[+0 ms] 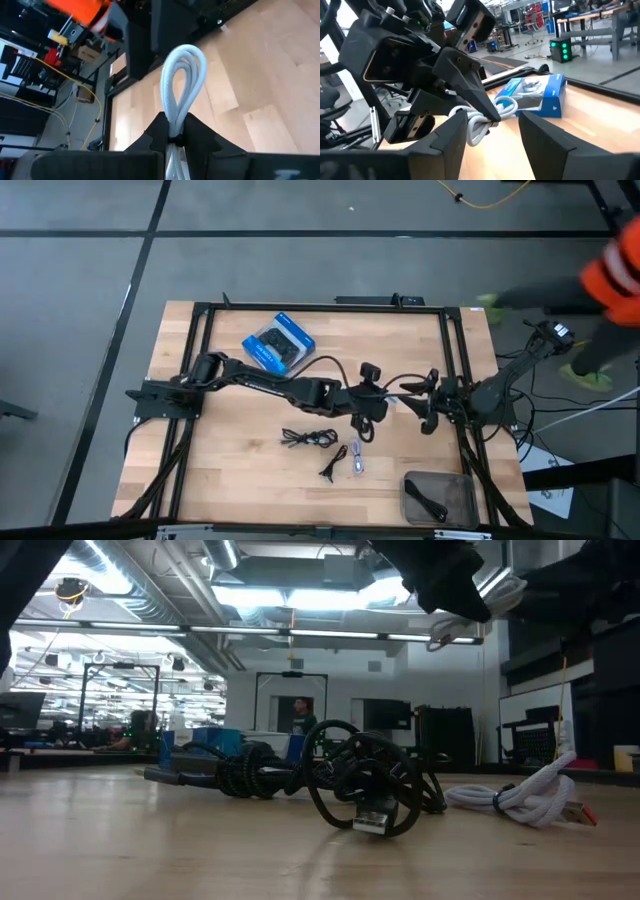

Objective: Pick and place USB-C Cables
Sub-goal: Put the left white charger cable into the black bin

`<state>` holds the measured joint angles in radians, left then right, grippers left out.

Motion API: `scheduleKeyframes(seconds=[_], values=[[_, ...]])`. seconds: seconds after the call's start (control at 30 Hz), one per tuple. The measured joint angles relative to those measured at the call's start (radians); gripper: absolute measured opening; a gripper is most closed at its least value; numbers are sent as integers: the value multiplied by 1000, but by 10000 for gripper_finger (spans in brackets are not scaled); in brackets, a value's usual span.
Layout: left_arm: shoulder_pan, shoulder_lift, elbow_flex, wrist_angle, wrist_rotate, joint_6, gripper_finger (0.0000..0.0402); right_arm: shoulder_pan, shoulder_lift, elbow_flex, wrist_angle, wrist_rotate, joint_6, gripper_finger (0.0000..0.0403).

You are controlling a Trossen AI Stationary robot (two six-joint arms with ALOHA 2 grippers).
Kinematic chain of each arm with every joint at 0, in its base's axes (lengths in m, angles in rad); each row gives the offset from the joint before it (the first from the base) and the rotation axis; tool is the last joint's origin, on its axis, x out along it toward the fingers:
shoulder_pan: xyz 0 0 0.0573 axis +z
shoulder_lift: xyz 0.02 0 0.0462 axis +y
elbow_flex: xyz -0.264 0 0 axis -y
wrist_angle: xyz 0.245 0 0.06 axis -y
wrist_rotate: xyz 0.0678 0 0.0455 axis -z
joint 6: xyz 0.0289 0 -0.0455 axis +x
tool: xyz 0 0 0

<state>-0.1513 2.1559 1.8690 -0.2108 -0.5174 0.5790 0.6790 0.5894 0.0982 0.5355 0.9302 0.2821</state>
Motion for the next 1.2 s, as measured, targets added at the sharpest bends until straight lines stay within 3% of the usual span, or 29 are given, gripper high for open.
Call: scheduleKeyframes(seconds=[0.53, 1.2], values=[[12, 0, 0, -55, 5, -26, 28, -13, 33, 0, 73, -41, 25, 184], [34, -3, 2, 62, 86, -27, 28, -37, 77, 0, 62, -14, 48, 184]])
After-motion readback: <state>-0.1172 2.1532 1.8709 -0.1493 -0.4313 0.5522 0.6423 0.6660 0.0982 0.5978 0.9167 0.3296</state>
